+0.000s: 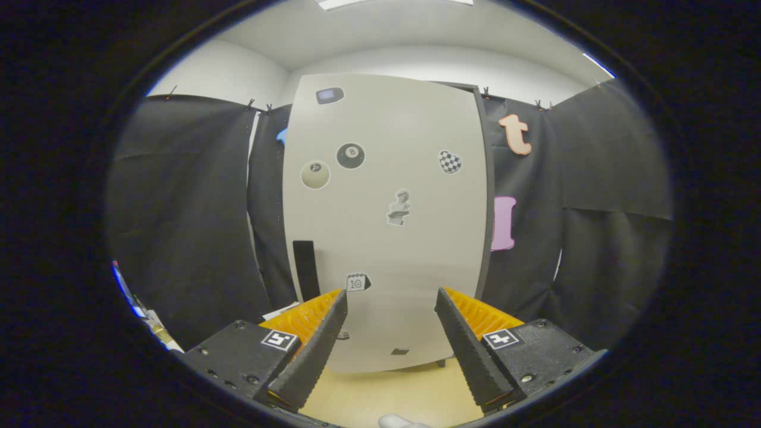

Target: Open the shoe cabinet door, grab the shoes and put them into the shoe cabinet, then close the shoe cabinet door.

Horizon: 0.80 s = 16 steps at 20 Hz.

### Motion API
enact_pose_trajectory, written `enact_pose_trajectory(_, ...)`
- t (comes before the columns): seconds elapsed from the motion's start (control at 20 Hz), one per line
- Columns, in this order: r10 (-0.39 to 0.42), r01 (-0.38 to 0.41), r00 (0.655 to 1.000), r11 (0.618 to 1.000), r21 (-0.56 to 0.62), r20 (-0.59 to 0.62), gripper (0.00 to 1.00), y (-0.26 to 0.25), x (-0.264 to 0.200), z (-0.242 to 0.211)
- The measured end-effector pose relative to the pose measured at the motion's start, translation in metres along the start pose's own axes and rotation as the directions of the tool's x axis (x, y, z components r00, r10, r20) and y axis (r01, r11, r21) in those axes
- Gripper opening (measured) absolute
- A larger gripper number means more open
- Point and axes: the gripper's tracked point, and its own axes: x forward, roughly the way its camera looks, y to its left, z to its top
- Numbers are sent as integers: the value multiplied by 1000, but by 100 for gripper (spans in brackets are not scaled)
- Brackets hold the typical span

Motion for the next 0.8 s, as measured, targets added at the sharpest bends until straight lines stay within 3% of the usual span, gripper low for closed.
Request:
enact_pose_trajectory(0.5, -159, 158, 987, 987, 27, 36, 98, -69, -52, 23)
enact_pose_trajectory(0.8, -185, 184, 982, 982, 26, 31, 98, -78, -65, 22)
